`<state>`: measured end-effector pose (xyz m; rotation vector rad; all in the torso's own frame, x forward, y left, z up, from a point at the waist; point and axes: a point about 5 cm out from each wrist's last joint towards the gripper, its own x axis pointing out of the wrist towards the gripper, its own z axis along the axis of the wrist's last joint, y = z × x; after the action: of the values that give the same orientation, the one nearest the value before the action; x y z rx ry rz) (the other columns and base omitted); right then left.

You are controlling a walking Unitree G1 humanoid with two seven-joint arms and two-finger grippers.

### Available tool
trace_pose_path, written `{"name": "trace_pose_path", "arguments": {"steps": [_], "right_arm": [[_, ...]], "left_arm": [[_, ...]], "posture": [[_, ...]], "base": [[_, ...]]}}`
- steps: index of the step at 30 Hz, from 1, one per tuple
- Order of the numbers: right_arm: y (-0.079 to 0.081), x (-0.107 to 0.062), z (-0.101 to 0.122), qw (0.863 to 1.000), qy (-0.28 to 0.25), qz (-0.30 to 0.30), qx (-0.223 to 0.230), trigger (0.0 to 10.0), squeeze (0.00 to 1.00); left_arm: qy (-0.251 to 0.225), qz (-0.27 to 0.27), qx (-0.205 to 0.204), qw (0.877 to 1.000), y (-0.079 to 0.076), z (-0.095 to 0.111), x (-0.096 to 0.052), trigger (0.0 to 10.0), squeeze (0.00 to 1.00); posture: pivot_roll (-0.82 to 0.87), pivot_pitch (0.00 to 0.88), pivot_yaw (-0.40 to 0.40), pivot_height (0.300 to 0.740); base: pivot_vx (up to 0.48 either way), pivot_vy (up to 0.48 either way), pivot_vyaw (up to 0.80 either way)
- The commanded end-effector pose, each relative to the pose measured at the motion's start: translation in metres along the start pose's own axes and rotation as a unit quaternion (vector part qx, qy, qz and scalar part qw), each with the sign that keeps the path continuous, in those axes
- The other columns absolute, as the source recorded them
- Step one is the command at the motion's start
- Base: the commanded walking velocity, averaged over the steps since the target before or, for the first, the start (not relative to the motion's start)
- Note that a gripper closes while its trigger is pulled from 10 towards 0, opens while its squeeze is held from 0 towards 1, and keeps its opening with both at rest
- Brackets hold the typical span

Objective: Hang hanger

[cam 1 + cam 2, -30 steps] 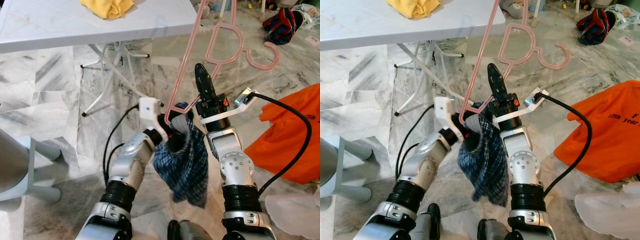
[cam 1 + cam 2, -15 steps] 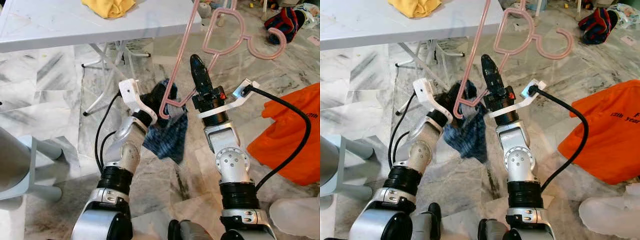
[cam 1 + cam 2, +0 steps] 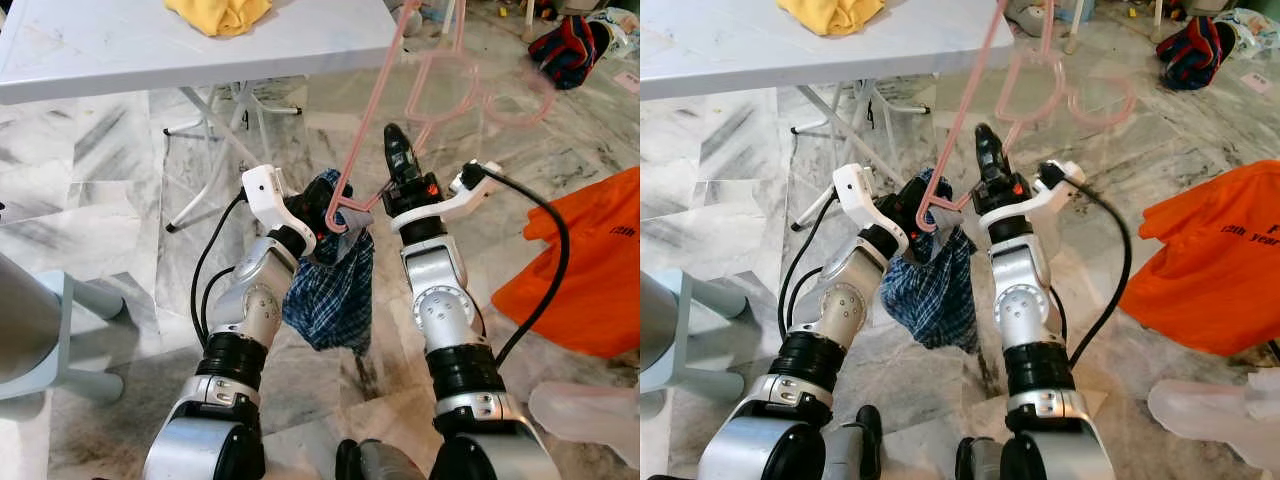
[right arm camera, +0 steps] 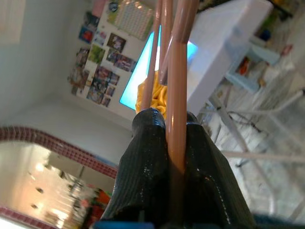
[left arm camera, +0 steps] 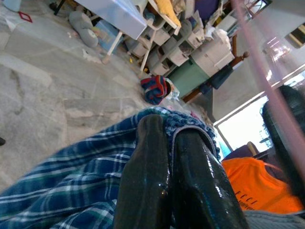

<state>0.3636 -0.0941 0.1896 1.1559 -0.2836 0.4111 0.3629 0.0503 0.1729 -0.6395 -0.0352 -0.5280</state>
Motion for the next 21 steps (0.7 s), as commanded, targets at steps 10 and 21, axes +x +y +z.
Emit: {"name": "trace_pose_path", "arguments": {"steps": [10,21], "right_arm": [[0.039,0.018,-0.013,0.975,-0.064,0.004,0.21,10.0,0.0],[0.059,0.007,-0.008,0.985,-0.003,0.16,-0.058,10.0,0.0]], "left_arm": [[0.046,-0.048,-0.032,0.997,-0.036,-0.04,0.003,10.0,0.0],[0.08,-0.048,-0.034,0.995,-0.035,-0.054,-0.003,10.0,0.0]], "posture": [[0.06,0.247,-0.058,0.74],[0.04,0.247,-0.056,0.74]], "base": [[0.0,0.0,0.0],[0.0,0.0,0.0]]}}
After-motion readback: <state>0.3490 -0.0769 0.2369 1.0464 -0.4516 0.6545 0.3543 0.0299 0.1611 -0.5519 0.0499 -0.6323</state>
